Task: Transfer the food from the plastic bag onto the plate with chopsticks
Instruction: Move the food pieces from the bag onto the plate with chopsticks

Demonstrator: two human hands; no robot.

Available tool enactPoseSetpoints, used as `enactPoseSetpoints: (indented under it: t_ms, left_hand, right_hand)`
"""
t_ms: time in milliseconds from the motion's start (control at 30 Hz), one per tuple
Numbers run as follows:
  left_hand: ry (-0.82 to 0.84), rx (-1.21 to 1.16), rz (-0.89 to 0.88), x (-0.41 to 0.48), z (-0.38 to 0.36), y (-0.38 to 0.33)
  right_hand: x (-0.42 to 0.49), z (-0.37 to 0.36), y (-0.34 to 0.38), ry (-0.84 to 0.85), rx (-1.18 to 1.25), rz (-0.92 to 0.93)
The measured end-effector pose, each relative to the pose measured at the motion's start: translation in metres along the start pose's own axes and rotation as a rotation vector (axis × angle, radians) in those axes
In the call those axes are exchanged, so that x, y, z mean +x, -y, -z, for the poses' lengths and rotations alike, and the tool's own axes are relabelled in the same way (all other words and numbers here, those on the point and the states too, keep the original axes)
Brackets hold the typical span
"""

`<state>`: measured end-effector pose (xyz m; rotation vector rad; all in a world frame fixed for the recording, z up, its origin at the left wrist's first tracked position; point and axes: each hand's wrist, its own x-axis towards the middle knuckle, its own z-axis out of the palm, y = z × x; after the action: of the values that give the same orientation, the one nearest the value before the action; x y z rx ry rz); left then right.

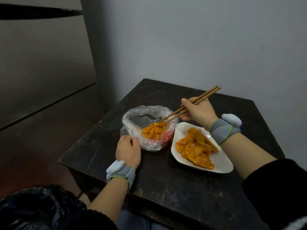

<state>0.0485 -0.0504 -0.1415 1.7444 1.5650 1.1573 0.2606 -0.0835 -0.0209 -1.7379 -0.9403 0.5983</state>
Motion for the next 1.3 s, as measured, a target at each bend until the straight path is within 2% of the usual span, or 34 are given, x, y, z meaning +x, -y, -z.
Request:
enactPoseSetpoints:
  t_ms: [333, 567, 667, 833, 967, 1100, 1300]
  left_hand:
    - [0.002, 0.002, -0.012, -0.001, 0.001, -0.001]
    - [-0.001, 0.012, -0.014, 0.0, 0.001, 0.0]
    - [0.003, 0.008, -0.01, 0.0, 0.001, 0.0]
    - [0.008, 0.003, -0.013, 0.0, 0.0, 0.0]
    - [0.01, 0.001, -0.009, 0.0, 0.001, 0.0]
    - [0.014, 0.012, -0.007, 0.0, 0.0, 0.0]
    - [0.013, 0.019, -0.009, 0.0, 0.0, 0.0]
  right_hand:
    - [-0.014, -0.023, -0.003, -0.123, -0.206, 0.332]
    - [-0.021, -0.044, -0.015, -0.044, -0.423, 0.454]
    - [-0.024, -0.05, -0.019, -0.094, -0.459, 0.497]
    - [-0.018, -0.052, -0.024, -0.249, -0.184, 0.317]
    - [-0.015, -0.046, -0.018, -0.346, 0.205, 0.051]
    - [-0.009, -0.04, -0.024, -0.393, 0.377, -0.126]
    - [-0.01, -0.034, -0.024, -0.374, 0.564, -0.264]
